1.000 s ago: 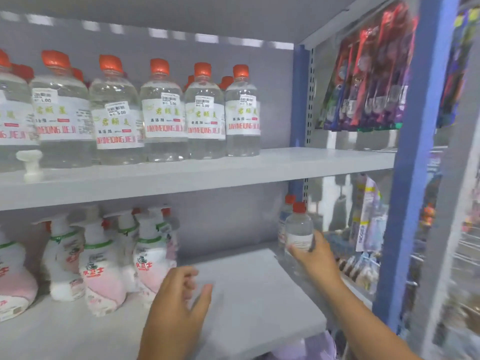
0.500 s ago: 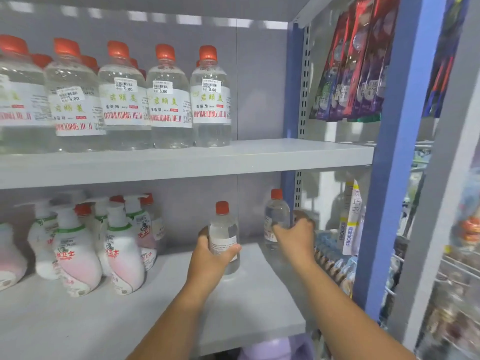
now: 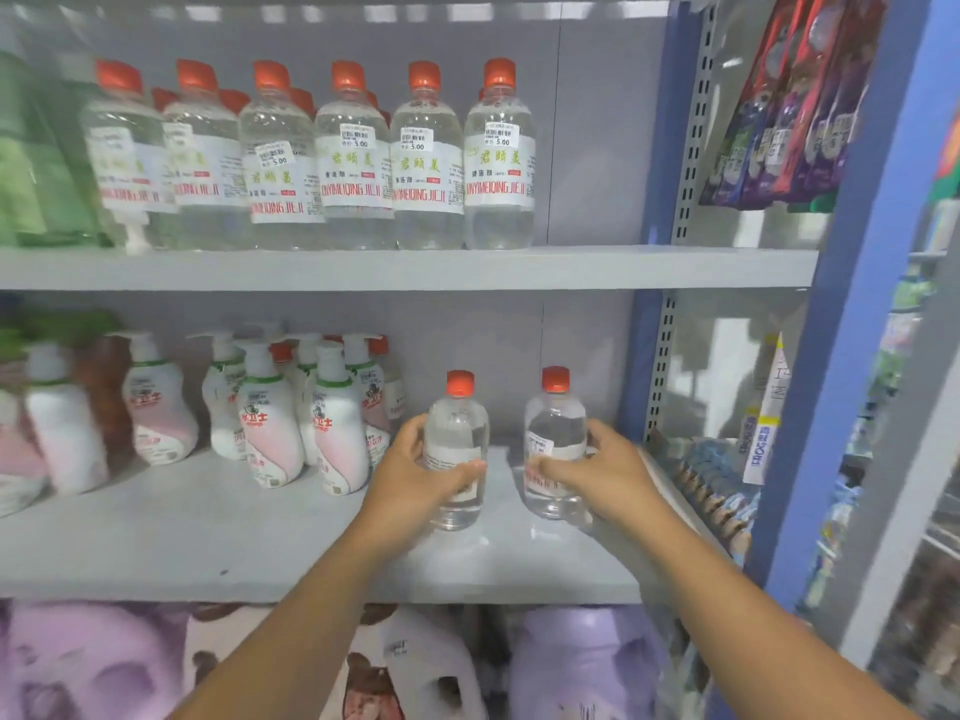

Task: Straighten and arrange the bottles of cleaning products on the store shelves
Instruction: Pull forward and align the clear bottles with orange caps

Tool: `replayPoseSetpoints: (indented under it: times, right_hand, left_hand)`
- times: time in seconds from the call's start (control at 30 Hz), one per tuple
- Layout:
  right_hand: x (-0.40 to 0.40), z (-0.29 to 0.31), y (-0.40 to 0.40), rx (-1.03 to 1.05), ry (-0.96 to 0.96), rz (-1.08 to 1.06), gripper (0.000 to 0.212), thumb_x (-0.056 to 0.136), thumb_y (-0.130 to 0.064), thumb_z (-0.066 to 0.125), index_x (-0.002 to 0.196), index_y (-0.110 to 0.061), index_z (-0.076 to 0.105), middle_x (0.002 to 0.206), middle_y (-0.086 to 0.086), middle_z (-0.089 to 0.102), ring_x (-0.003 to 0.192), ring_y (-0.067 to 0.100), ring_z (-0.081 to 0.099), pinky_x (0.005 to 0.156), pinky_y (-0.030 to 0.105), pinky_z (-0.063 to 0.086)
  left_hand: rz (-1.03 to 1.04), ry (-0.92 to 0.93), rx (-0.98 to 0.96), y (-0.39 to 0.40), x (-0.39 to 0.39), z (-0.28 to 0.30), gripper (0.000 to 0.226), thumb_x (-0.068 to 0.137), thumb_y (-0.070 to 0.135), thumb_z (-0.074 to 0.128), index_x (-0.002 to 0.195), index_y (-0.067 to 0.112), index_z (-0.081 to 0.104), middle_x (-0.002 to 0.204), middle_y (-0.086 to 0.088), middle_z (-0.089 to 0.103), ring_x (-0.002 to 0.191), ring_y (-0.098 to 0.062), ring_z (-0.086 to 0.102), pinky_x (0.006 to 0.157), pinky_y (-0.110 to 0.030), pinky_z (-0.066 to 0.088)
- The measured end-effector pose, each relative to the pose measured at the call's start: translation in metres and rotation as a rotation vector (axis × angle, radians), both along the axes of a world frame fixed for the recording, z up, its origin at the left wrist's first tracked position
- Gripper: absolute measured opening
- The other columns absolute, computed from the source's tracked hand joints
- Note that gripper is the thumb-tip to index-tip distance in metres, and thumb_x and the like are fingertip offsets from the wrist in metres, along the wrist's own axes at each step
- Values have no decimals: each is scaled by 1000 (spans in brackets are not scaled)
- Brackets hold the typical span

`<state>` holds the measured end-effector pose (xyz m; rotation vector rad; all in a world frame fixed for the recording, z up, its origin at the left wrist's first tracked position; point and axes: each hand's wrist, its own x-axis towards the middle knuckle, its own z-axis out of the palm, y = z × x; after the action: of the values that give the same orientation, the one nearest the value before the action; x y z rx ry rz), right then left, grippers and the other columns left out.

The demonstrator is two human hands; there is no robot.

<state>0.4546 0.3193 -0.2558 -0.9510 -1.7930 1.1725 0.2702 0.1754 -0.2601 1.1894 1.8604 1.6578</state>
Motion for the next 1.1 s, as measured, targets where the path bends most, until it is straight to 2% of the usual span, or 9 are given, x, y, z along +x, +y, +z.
replayPoseSetpoints:
  times: [0.13, 0.27, 0.37, 0.5, 0.57, 0.73, 0.8, 0.9, 1.1]
  right_hand:
    - [50, 43, -70, 2, 35, 263, 41, 75, -4, 88, 111, -15, 73, 98, 0, 80, 86, 9, 77, 72, 21, 59]
    - [85, 132, -121, 199, 179, 378, 40, 70, -12, 93, 105, -22, 76, 97, -4, 81, 89, 12, 77, 72, 20, 61]
    - [79, 203, -128, 338, 348, 343, 48, 64, -27, 94, 108, -20, 75, 100, -5, 81, 91, 10, 77, 72, 21, 59]
    - [43, 263, -104, 350, 319, 306, 30, 79, -30, 86, 106, -21, 75, 100, -9, 81, 93, 8, 77, 79, 31, 62]
    - [23, 268, -86, 331, 250, 290, 30, 79, -30, 88, 106, -20, 78, 97, -7, 81, 93, 11, 78, 84, 37, 63]
    - [-2, 256, -60, 321, 151, 304, 30, 85, -32, 84, 112, -20, 77, 97, -5, 81, 80, 6, 77, 58, 15, 52]
    - [-8, 256, -54, 355, 111, 292, 34, 86, -33, 83, 117, -24, 74, 101, -8, 80, 83, 2, 76, 65, 15, 55]
    - [-14, 260, -45, 426, -9, 243, 42, 83, -44, 84, 120, -29, 72, 106, -13, 78, 96, 5, 74, 90, 27, 59]
    - [-22, 253, -37, 426, -3, 200, 35, 87, -51, 77, 116, -34, 68, 104, -17, 75, 92, 1, 71, 76, 20, 55]
  left_hand:
    - [2, 122, 138, -82, 43, 50, 72, 63, 29, 97, 123, 47, 62, 111, 21, 75, 99, 1, 72, 91, -34, 59]
    - [-42, 175, 374, -135, 71, 139, 58, 48, 36, 91, 100, 54, 71, 100, 13, 79, 86, -6, 76, 65, -22, 59]
    - [-29, 229, 491, -131, 69, 205, 42, 60, 42, 90, 99, 41, 73, 88, 18, 78, 74, 2, 73, 56, -12, 52]
    - [30, 288, 418, -90, 45, 256, 33, 82, 51, 78, 111, 36, 69, 95, 21, 77, 83, 5, 73, 60, -16, 55]
    - [55, 306, 355, -68, 27, 260, 48, 73, 61, 83, 111, 37, 69, 98, 16, 78, 87, -3, 75, 70, -29, 61]
    - [167, 382, 244, -41, -6, 251, 44, 78, 62, 78, 113, 37, 65, 98, 16, 76, 88, -5, 73, 78, -34, 59]
    - [171, 406, 195, -35, -11, 252, 43, 81, 62, 74, 115, 37, 65, 99, 16, 74, 91, -6, 70, 86, -37, 58]
    - [146, 446, 93, -33, -11, 259, 37, 86, 61, 70, 111, 35, 62, 93, 20, 68, 84, 1, 63, 68, -24, 50]
    - [185, 487, 93, -16, -16, 262, 52, 76, 68, 76, 108, 33, 56, 101, 17, 67, 89, -3, 64, 75, -29, 53]
